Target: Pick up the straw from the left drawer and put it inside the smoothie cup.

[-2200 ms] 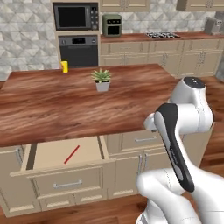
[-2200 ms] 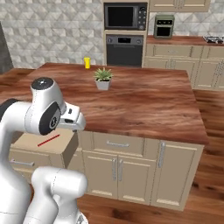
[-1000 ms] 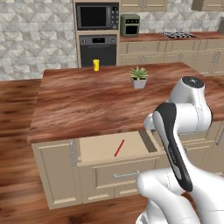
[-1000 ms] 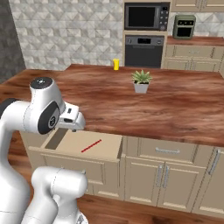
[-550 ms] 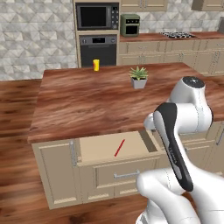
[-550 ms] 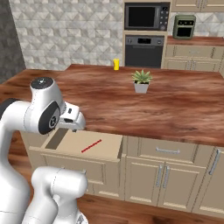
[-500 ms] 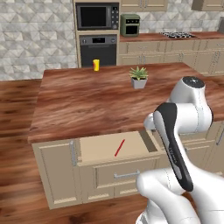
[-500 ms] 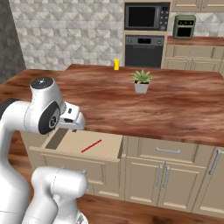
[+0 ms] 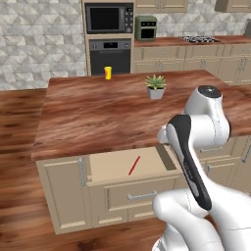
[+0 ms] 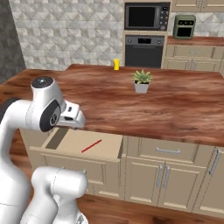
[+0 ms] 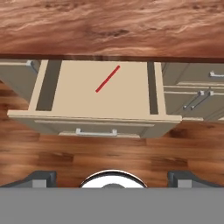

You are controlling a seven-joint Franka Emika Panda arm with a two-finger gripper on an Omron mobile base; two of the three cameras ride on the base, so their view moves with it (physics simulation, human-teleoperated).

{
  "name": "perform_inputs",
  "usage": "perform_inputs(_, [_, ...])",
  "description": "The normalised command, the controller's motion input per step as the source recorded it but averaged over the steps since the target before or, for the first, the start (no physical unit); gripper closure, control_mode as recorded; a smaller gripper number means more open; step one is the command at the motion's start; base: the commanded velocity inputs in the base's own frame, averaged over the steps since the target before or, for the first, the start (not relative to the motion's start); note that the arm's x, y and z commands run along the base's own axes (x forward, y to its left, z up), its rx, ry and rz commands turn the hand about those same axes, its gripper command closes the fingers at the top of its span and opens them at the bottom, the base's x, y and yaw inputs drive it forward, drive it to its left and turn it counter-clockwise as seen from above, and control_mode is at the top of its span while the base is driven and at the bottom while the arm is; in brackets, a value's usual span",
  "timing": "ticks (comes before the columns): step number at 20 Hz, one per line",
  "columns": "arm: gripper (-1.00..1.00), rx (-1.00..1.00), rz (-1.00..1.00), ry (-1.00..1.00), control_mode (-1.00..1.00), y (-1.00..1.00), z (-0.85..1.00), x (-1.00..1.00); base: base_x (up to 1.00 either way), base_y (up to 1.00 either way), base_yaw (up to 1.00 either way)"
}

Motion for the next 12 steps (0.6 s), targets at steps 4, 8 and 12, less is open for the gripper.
perform_inputs(4, [-1.00, 0.00, 0.00, 0.02, -1.00, 0.04, -0.28, 0.34, 0.00, 0.00, 0.00])
perform_inputs(8, [-1.00, 0.00, 0.00, 0.04, -1.00, 0.17, -0.32, 0.27, 0.00, 0.00, 0.00])
perform_inputs(12, [-1.00, 0.00, 0.00, 0.06, -1.00, 0.17, -0.35, 0.23, 0.00, 0.00, 0.00])
